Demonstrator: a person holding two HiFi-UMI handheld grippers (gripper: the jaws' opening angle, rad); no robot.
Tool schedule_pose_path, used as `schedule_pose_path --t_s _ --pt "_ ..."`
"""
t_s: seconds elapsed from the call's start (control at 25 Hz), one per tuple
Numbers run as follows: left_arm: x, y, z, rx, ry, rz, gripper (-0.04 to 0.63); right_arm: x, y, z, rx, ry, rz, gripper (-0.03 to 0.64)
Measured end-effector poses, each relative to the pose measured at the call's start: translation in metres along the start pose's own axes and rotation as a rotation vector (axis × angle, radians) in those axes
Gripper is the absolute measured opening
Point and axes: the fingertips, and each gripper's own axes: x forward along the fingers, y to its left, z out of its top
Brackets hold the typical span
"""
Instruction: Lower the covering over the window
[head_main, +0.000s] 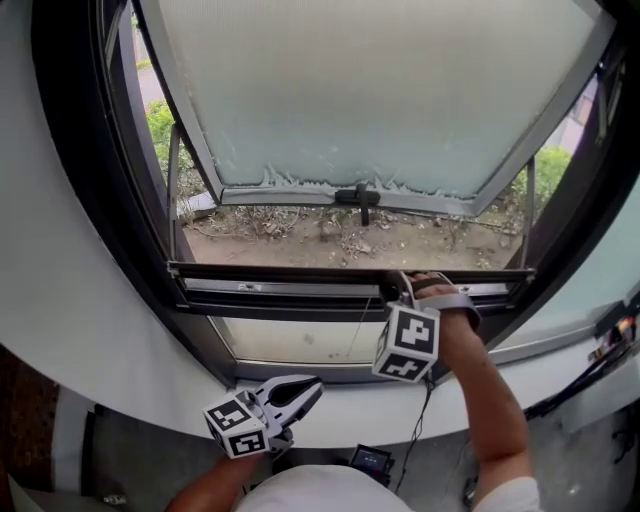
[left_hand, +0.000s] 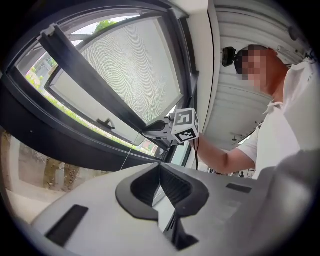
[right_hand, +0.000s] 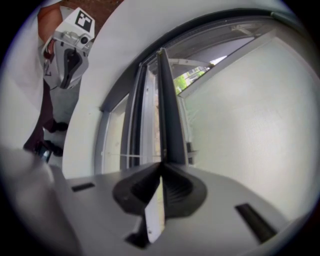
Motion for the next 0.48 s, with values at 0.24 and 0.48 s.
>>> schedule_pose_path --t_s 0.24,0.48 --pt "0.005 -0.005 0.017 0.046 -0.016 -0.016 0.018 -0.02 -0.034 0.004 0.006 -0.015 -0.084 0.034" --pt "0.009 -0.011 0.037 0.088 -0.045 -0.031 0.018 -0.028 -0.045 0.006 -0.008 -0.017 -0.099 0.034"
